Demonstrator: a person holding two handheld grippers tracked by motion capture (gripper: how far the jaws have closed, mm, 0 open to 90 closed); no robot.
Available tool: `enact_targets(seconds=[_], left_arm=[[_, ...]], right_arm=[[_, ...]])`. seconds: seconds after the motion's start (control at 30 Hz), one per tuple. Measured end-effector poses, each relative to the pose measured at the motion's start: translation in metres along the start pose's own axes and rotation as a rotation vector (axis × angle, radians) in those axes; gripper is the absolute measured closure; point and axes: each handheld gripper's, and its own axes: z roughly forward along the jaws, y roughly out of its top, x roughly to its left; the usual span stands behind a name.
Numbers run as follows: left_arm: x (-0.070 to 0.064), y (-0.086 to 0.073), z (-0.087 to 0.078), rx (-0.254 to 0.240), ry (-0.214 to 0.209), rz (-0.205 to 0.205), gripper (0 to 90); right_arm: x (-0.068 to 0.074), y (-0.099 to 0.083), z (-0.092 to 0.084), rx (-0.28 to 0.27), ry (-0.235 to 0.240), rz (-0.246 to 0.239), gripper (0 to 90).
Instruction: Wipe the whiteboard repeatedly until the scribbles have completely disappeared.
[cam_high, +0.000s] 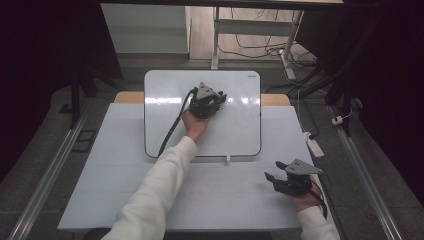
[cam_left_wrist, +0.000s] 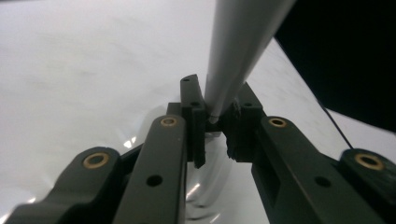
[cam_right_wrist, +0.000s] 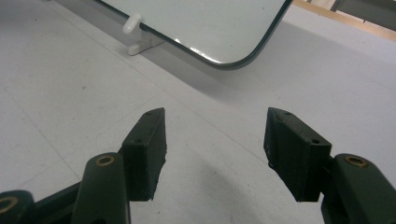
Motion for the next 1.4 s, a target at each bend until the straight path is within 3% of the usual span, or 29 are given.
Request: enact_targets(seconds=[0.1, 0.17, 0.27, 0.33, 0.4, 0.5, 0.57, 0.63, 0.9, 0.97, 1.03, 1.1, 1.23, 1.3, 1.4], left_arm=[[-0.005, -0.002, 0.002, 0.004, -0.005, 0.01, 78.4], [-0.014, -0.005, 0.007, 0.012, -0.032, 0.02, 78.4], [-0.023, -0.007, 0.011, 0.028, -0.036, 0.067, 78.4], [-0.018, -0.005, 0.008, 0.031, -0.037, 0.065, 78.4], [-0.008, -0.003, 0.001, 0.028, -0.009, 0.058, 78.3], [0.011, 0.0, -0.012, 0.012, 0.028, 0.018, 78.3], [0.015, 0.0, -0.015, 0.008, 0.03, 0.005, 78.3], [0.011, -0.004, -0.014, 0.005, 0.031, 0.008, 78.4], [-0.024, -0.02, 0.004, 0.028, -0.071, 0.032, 78.4], [-0.027, -0.022, 0.003, 0.031, -0.074, 0.05, 78.3], [-0.022, -0.021, 0.0, 0.036, -0.073, 0.056, 78.3], [-0.014, -0.02, -0.006, 0.032, -0.043, 0.055, 78.3], [0.007, -0.013, -0.02, 0.009, 0.016, 0.019, 78.3], [0.013, -0.012, -0.022, 0.0, 0.02, -0.006, 78.3], [0.009, -0.013, -0.017, -0.008, 0.018, -0.012, 78.4]], right_arm=[[0.001, 0.0, 0.001, 0.003, 0.004, -0.002, 39.0], [0.001, 0.0, 0.001, 0.004, 0.004, -0.004, 39.0], [0.002, 0.001, 0.0, 0.003, 0.001, -0.004, 39.0], [0.001, 0.001, 0.0, 0.0, 0.0, -0.002, 39.0], [0.001, 0.001, 0.0, 0.001, 0.001, -0.002, 39.0], [0.001, 0.0, 0.0, 0.004, 0.003, -0.004, 39.0], [0.001, 0.0, 0.001, 0.003, 0.003, -0.006, 39.0], [0.001, 0.0, 0.001, 0.004, 0.004, -0.004, 39.0], [0.003, 0.001, 0.002, 0.005, 0.004, -0.01, 39.0], [0.003, 0.001, 0.002, 0.006, 0.004, -0.01, 39.0], [0.003, 0.001, 0.002, 0.009, 0.004, -0.006, 39.0], [0.003, 0.001, 0.002, 0.01, 0.004, -0.003, 38.9], [0.003, 0.001, 0.001, 0.008, 0.004, -0.004, 38.9], [0.003, 0.001, 0.002, 0.008, 0.004, -0.006, 39.0], [0.004, 0.001, 0.003, 0.013, 0.007, -0.01, 38.9]])
